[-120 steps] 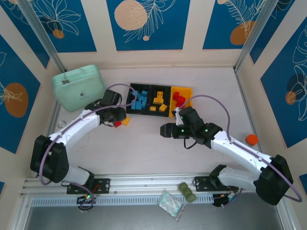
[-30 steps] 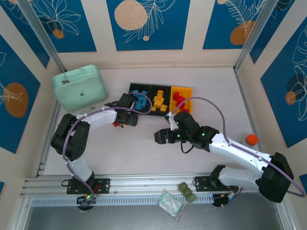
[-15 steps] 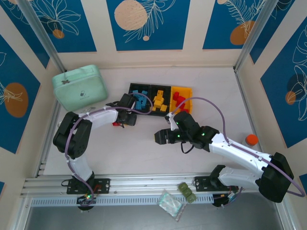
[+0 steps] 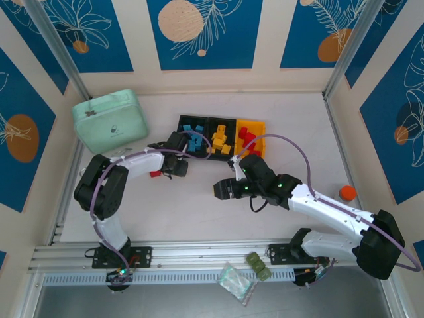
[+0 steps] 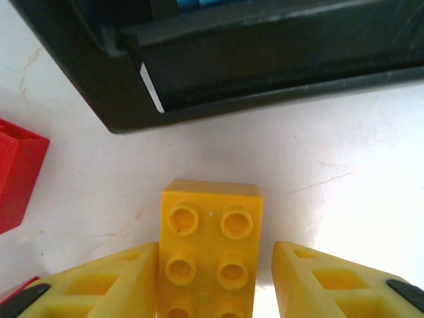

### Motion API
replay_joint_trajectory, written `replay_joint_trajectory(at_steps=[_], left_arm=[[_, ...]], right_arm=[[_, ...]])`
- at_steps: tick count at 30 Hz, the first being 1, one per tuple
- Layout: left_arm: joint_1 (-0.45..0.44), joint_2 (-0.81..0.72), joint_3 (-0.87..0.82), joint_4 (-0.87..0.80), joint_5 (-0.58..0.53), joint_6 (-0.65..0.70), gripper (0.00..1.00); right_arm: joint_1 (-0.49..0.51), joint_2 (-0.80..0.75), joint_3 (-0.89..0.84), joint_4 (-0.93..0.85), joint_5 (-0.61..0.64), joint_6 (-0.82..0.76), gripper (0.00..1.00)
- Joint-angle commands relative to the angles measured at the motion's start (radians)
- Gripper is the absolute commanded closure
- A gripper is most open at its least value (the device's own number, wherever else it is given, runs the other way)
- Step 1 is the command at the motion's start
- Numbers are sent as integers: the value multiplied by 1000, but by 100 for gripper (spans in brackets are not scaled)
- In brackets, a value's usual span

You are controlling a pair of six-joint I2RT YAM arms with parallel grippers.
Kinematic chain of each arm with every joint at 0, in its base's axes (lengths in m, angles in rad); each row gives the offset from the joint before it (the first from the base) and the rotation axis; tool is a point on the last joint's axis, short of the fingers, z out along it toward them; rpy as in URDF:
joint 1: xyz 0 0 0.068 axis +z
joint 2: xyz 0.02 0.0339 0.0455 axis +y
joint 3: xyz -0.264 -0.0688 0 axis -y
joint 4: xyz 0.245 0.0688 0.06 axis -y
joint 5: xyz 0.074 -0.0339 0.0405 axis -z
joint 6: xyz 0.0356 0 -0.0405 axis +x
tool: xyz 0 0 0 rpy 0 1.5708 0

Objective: Sort the legos into containers by color
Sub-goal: Pick up the lego from the center of the table, then place the lego in the container.

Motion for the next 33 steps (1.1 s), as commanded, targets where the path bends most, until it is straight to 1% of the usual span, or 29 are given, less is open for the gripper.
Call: replay_joint_trajectory(at_steps=[1,2,3,6,7,10,16,21,24,29,33], left_arm=[[-16,26,8,-36,-25,-12,65],[-18,26,7,-35,-25,-14,69],[-19,26,10,-38,-24,-15,69],[-29,12,16,-54,-24,-16,77],[-34,3,15,-56,-25,-16,78],[-45,-33,13,-80,-14,-25,80],[-72,-122,-3,-105,57,-74,81],[-113,-164,23,-112,102,-132,81],[-132,-154,74,-120,125,-156,81],[-155,-80,207,-141,136,-194,81],[-159,-2,317,-127,165,-226,80]], right_arm=[[-3,-3,11,-5,6,-8,29],[-5,-5,8,-7,9,-6,29],[-6,-7,5,-8,11,-5,29],[-10,-17,-6,-7,13,0,29],[-11,-19,-9,-7,13,1,29],[-14,-30,-18,-5,18,4,29],[-38,-60,-28,-18,30,1,29],[-94,-107,-31,-66,51,7,29],[-134,-156,-47,-88,55,15,29],[-214,-234,-80,-144,76,51,29],[-272,-276,-110,-170,36,70,29]])
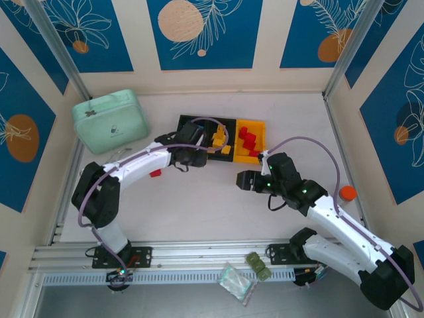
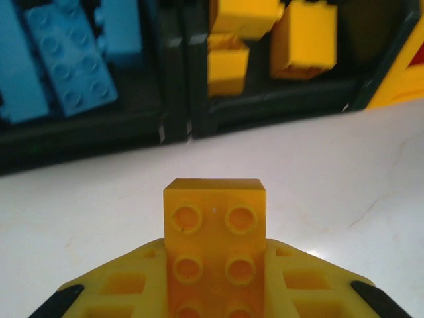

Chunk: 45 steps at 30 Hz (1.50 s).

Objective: Sort the legos into containers by color
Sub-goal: Place the lego in the container.

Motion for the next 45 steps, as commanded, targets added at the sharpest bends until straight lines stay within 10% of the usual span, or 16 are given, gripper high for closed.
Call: replay_joint_trajectory(at_steps=[1,29,45], left_arm=[[-9,75,102,-12,43,-48,80],[5,664,938,-249,28,-53,67],[-5,372,634,-163,4,-19,50]], right_arm=[[-30,-39,-33,-53,-22,30,29],[-72,-137,-83,-102,-29,50,29],[-71,-104,-65,-58,-76,32,29]])
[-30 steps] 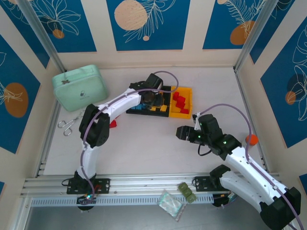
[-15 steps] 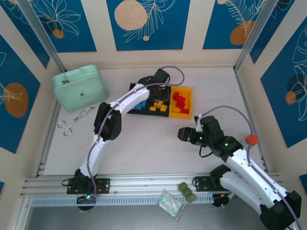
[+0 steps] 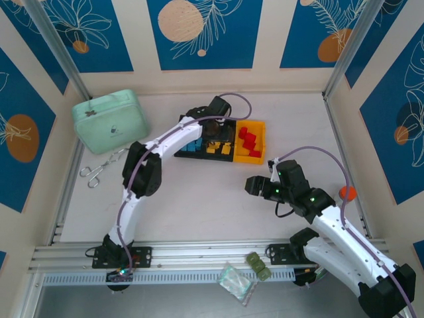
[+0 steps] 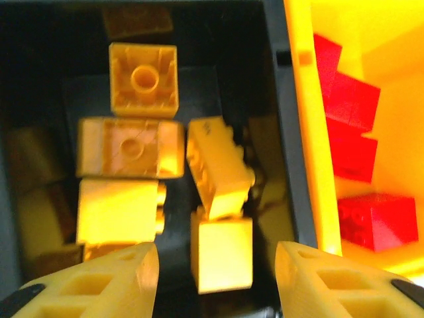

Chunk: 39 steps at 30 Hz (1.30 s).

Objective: Sort the legos into containers by color
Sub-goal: Place the lego in the container, then pick up the lego from the middle-left of the table.

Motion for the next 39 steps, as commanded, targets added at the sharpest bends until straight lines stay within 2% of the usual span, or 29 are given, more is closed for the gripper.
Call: replay_joint_trajectory(at_steps=[1,14,21,25,31,36,39], left_arm=[[-5,-165,-116,46,-24,30,49],[34,-565,-669,111,-143,38,44],[100,-740,-876,126,-179,-8,42],[150,-816,-971,122,-219,-38,37],[253,-838,-1069,126,-269,-63,33],[296,-786,-1094,161,-331,-79,28],[315,-738,-1096,200,-306,-87,26]], right_arm=[[9,17,14,25,-40,-12,29],[156,159,117,97,-29,-65,29],[260,263,163,153,-20,-89,29],[302,332,190,182,-21,-95,29],[339,397,223,193,-15,-108,29],[346,404,223,196,-15,-103,29],[349,399,217,190,-8,-97,29]])
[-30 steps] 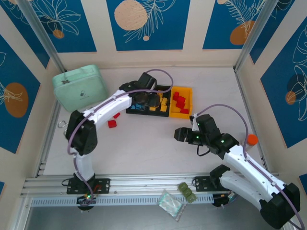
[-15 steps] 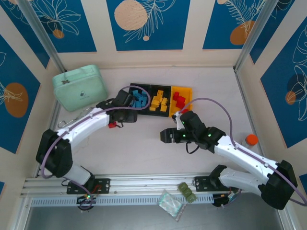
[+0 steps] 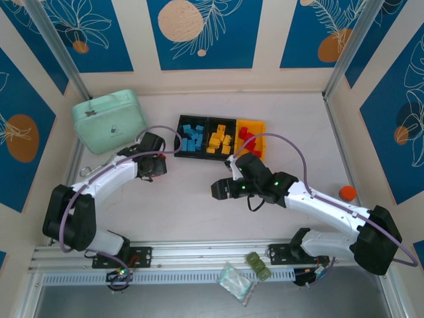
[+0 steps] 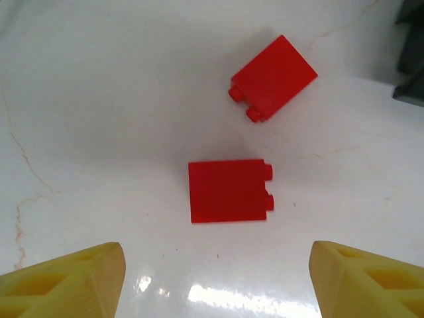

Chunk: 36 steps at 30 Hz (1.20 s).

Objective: Sort the legos into containers by color
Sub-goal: Pick up the lego from the middle-left of the table.

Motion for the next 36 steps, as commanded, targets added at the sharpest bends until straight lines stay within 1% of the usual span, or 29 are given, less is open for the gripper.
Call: replay_joint_trajectory(at_steps=[1,6,11,12,14,16,18,19,23,28,32,36], left_arm=[[19,54,-10,59,-16,-24,26],[26,135,8,104,-14,-27,25],[36,202,17,126,-31,-34,30],[38,213,17,131,-33,-32,32],[42,227,22,132,-36,-25,41],[42,230,23,135,-24,-16,56],[42,218,16,140,-13,-12,64],[42,209,15,139,-10,-8,66],[42,170,7,121,6,0,68],[25,93,-18,102,53,3,69],[-16,42,-14,83,91,-8,69],[-84,27,27,64,123,-23,69]], right_arm=[[8,-6,21,7,8,-8,29],[8,-18,11,-3,23,-2,29],[7,-18,14,-8,28,-2,29],[4,-18,14,-9,28,-1,29],[2,-14,14,-9,28,-2,29],[2,-9,17,-8,27,-1,29],[0,-5,16,-5,25,2,29],[0,-3,15,-2,24,1,29],[-1,7,17,4,22,3,29],[-1,2,17,4,32,2,29],[-13,-12,20,-27,63,4,29],[-49,-60,2,-55,82,11,29]])
